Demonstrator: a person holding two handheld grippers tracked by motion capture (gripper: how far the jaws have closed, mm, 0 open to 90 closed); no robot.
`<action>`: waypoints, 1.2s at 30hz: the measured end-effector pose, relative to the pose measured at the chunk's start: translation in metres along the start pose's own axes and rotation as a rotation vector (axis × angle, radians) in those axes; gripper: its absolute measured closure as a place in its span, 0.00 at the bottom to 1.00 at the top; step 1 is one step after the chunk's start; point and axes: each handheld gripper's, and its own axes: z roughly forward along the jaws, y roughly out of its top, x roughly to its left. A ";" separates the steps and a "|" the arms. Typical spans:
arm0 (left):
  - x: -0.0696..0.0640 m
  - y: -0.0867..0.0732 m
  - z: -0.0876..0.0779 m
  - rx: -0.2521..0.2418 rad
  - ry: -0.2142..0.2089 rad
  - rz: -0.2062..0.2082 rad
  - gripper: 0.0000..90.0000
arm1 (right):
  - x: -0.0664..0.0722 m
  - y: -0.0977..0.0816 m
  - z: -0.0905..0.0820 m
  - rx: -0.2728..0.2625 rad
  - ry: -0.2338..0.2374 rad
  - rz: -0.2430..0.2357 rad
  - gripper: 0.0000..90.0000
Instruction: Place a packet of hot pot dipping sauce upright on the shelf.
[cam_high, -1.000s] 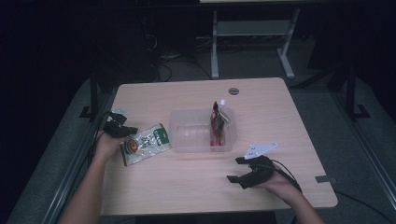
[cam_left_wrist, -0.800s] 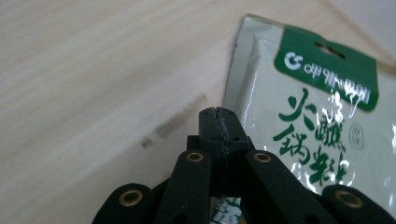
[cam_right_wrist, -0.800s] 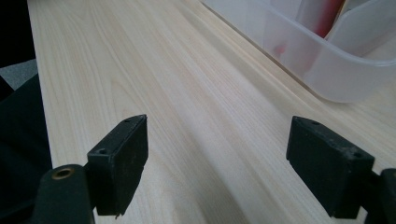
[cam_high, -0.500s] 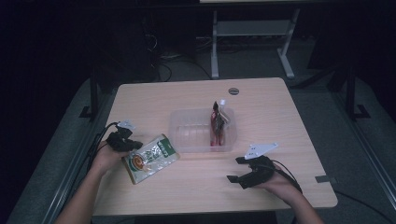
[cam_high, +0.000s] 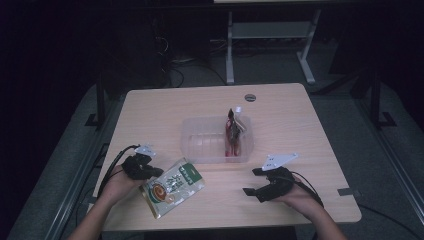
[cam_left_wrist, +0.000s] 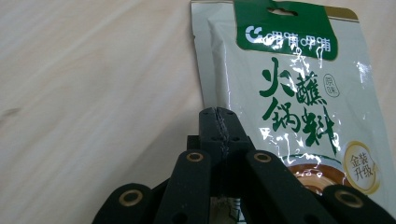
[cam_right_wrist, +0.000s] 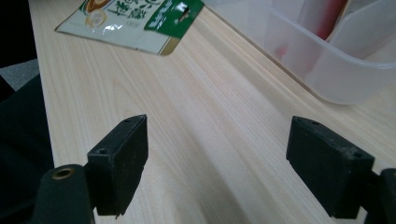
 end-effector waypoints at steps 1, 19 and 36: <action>-0.003 0.001 0.001 0.005 -0.009 0.014 1.00 | 0.001 0.000 0.000 0.000 0.001 0.000 0.23; -0.036 0.035 0.029 -0.004 -0.072 0.156 1.00 | 0.000 0.000 0.001 0.004 0.001 0.004 0.23; -0.051 -0.010 -0.016 -0.069 -0.068 0.119 0.50 | -0.001 -0.002 0.001 0.013 -0.002 0.007 0.23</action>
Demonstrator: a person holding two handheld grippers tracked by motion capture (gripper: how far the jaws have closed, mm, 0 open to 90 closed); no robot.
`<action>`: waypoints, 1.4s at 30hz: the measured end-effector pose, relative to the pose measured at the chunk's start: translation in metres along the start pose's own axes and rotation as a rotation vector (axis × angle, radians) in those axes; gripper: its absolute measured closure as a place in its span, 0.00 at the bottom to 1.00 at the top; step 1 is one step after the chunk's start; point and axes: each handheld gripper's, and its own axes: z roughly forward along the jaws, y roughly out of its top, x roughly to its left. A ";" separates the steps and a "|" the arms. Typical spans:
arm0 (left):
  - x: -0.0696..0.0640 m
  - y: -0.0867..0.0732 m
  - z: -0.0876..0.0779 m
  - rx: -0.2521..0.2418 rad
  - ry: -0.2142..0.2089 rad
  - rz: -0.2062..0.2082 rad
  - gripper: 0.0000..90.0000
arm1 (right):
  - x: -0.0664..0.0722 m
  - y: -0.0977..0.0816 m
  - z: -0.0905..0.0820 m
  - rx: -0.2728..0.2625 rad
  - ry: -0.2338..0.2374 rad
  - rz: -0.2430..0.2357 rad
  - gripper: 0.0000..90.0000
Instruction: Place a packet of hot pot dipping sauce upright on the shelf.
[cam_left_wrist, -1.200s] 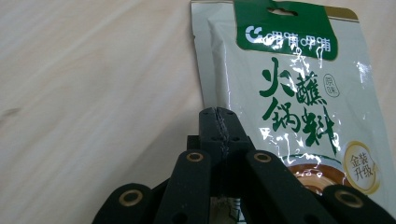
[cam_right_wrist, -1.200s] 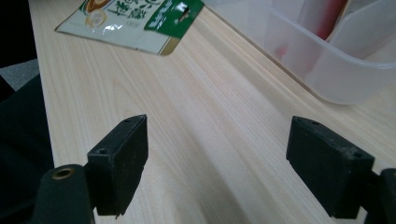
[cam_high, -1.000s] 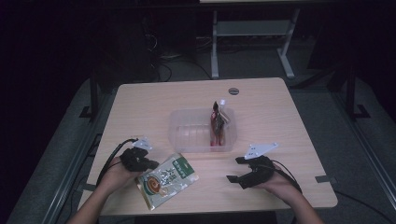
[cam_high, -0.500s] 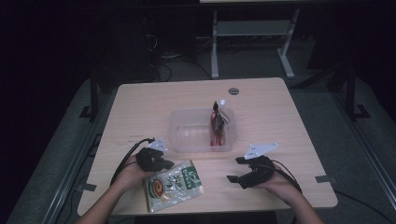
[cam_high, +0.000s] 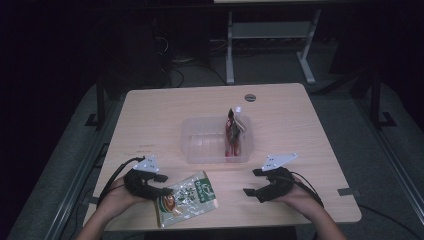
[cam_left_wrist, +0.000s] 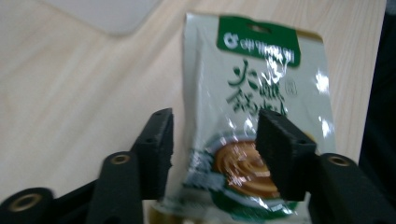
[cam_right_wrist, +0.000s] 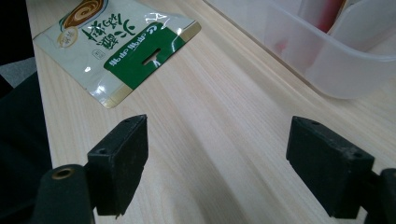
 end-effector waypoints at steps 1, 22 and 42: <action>-0.003 -0.004 0.001 0.004 0.008 -0.003 0.48 | 0.000 0.000 0.000 0.001 -0.001 0.000 0.23; -0.005 -0.014 0.023 0.035 -0.006 -0.042 0.32 | -0.001 -0.001 0.000 0.009 -0.013 -0.001 0.23; -0.011 -0.008 0.025 0.062 0.064 0.014 0.78 | -0.002 -0.002 0.002 0.016 -0.012 -0.006 0.23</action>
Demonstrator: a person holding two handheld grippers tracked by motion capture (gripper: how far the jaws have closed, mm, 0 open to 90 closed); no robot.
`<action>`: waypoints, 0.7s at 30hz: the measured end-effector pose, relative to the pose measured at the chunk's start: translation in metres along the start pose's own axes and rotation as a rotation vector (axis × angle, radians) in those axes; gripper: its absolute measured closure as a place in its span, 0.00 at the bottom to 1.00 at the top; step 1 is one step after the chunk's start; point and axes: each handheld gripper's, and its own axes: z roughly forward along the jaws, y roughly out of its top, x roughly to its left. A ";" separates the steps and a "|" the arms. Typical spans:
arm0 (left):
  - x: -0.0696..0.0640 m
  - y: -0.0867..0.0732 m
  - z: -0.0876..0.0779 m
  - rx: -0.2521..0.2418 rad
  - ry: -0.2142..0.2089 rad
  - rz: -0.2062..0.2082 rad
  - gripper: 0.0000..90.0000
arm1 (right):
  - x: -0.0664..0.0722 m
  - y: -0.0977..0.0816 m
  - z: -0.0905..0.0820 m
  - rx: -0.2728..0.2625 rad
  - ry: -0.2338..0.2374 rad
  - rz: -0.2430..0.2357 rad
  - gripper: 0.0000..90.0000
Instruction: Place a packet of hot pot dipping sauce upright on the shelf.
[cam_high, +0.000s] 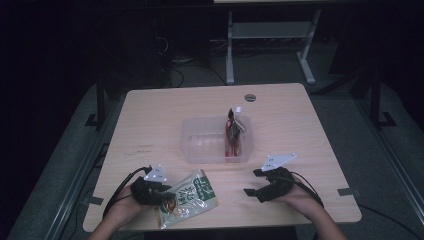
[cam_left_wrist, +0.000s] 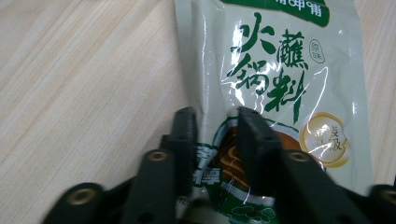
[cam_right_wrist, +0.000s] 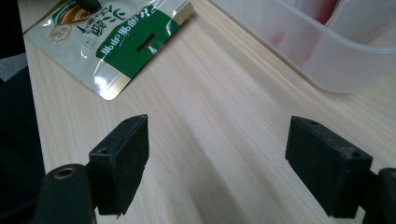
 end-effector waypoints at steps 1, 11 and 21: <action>0.000 0.000 0.000 0.004 -0.003 0.005 0.85 | 0.000 0.000 0.000 0.001 0.000 -0.001 0.23; 0.009 0.000 -0.005 -0.022 -0.084 -0.051 1.00 | 0.000 0.000 -0.001 -0.004 0.005 0.009 0.23; 0.009 0.005 -0.023 -0.168 -0.133 -0.068 1.00 | -0.002 0.005 -0.007 -0.065 0.066 0.053 0.16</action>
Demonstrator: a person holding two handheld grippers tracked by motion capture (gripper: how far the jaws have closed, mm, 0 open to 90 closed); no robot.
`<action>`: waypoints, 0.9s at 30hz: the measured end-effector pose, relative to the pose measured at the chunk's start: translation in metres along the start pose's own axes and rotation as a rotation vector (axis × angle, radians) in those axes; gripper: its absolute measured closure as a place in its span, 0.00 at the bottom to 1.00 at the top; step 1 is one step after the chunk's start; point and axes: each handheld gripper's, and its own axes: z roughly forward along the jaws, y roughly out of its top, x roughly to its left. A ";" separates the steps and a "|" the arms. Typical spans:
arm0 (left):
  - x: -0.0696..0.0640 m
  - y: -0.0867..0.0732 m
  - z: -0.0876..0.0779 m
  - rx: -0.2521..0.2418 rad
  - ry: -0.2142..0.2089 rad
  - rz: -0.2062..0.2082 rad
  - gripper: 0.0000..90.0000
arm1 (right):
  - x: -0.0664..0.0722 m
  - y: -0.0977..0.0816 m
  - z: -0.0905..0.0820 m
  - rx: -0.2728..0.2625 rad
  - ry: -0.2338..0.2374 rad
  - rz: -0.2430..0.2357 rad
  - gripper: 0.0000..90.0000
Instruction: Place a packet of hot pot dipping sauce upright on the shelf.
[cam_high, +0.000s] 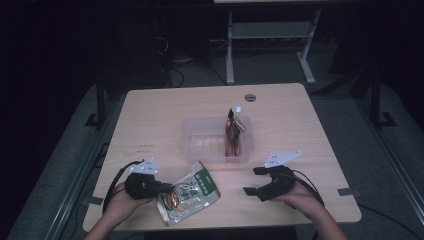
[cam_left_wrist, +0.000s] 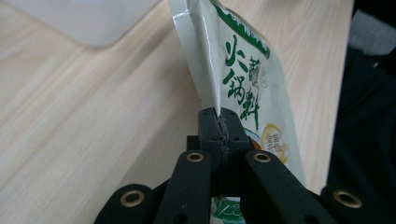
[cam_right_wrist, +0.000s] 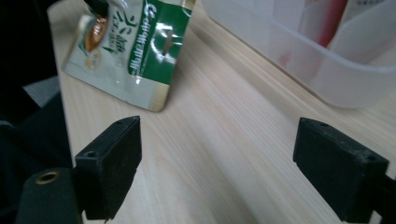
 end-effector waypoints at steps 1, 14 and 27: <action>-0.001 0.001 -0.001 -0.011 -0.002 0.004 1.00 | 0.000 0.000 0.000 0.000 0.000 0.000 0.16; -0.019 0.022 -0.005 -0.107 -0.053 0.075 1.00 | 0.014 0.020 0.005 -0.012 0.123 -0.035 0.16; -0.042 0.060 0.026 -0.115 -0.131 0.172 1.00 | 0.015 0.026 0.003 -0.039 0.188 -0.042 0.23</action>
